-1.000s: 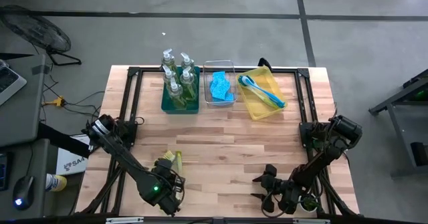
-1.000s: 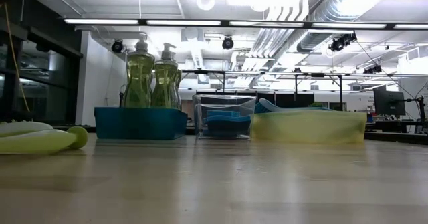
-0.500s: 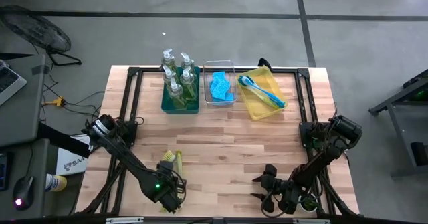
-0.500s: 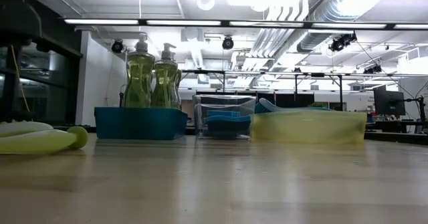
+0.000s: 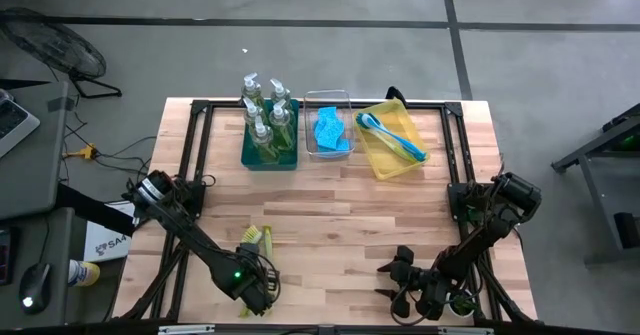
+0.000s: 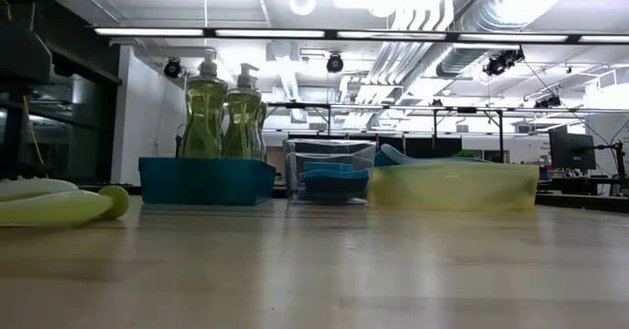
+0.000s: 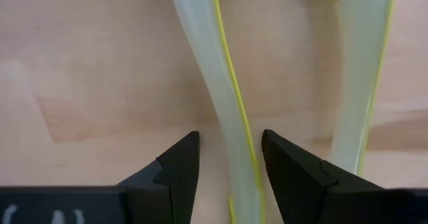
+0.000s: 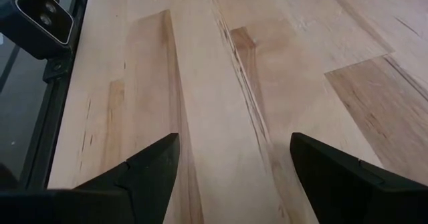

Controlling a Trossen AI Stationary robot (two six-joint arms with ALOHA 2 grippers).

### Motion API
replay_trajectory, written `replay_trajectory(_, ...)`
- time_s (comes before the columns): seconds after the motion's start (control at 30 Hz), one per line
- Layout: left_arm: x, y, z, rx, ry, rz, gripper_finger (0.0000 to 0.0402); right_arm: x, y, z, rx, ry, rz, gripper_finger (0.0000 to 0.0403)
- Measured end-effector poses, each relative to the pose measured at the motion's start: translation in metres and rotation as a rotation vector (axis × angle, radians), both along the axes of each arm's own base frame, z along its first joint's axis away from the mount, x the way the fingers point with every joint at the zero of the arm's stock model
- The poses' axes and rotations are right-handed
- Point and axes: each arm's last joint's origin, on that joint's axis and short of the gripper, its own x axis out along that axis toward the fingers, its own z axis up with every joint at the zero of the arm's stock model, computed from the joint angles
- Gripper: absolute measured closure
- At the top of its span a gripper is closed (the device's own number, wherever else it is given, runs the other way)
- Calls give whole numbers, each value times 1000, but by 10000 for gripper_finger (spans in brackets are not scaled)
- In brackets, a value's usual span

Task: Pick & Place Kitchen Sink Supplies
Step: Put the yellow dish brush into the yellow bin

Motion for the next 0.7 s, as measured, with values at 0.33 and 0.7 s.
replay_trajectory(0.33, 1, -5, 0, -91, 36, -18, 239, 0, 0, 0, 1, 0, 0, 124)
replay_trajectory(0.7, 2, -6, 1, -107, 24, -55, 321, 0, 0, 0, 7, -1, -5, 124)
